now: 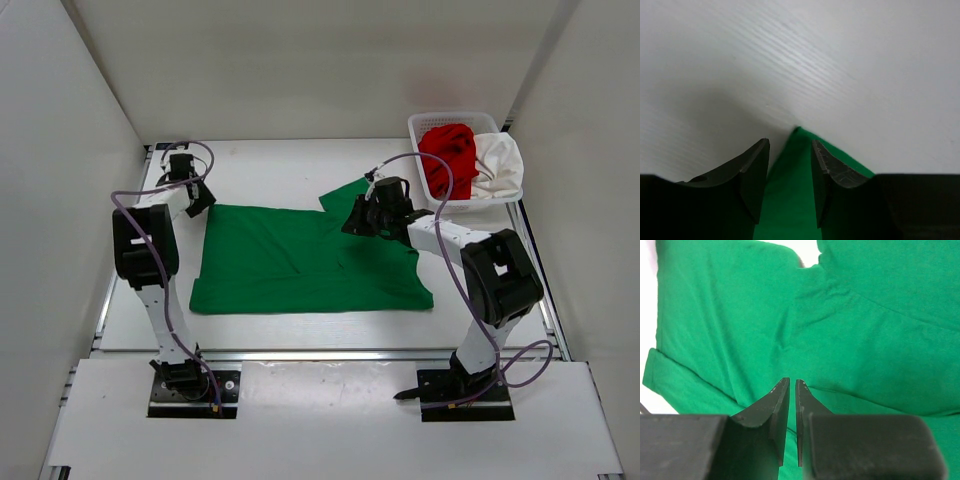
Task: Fold and stack the t-shirts
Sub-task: Grap the side of the flattened tshirt furthest away from the robot with both arms
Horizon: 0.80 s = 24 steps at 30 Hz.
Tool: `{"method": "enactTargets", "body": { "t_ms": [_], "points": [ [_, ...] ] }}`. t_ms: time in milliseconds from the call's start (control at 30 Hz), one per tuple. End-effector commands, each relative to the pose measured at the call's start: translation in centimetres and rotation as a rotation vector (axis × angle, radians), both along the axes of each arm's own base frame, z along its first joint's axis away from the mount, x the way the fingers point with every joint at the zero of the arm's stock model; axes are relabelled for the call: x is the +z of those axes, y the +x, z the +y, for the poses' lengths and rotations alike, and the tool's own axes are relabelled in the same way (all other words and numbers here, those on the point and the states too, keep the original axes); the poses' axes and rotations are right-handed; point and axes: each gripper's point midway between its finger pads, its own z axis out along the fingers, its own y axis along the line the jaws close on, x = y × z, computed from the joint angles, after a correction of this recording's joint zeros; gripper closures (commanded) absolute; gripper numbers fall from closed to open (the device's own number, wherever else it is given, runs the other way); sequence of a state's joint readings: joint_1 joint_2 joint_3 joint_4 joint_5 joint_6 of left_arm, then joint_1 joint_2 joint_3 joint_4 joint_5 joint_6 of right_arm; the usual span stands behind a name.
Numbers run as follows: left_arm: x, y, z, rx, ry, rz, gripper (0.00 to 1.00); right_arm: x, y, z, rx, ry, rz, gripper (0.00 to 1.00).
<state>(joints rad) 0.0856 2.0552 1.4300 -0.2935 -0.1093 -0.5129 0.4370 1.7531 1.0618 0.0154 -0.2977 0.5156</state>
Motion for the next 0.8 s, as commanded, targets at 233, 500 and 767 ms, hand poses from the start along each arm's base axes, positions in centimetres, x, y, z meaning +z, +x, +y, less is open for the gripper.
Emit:
{"method": "enactTargets", "body": {
  "t_ms": [233, 500, 767],
  "points": [
    [0.3, 1.3, -0.9, -0.059, 0.011, 0.011, 0.39, 2.6, -0.2, 1.9, 0.067, 0.045, -0.089, 0.91],
    [-0.3, 1.3, -0.7, -0.052, 0.035, 0.028, 0.52, 3.1, 0.2, 1.4, 0.049, 0.064, -0.094, 0.91],
    [0.0, 1.5, -0.8, -0.041, 0.032, 0.020, 0.84, 3.3, 2.0, -0.3, -0.016, 0.058, -0.115, 0.85]
  ]
}}
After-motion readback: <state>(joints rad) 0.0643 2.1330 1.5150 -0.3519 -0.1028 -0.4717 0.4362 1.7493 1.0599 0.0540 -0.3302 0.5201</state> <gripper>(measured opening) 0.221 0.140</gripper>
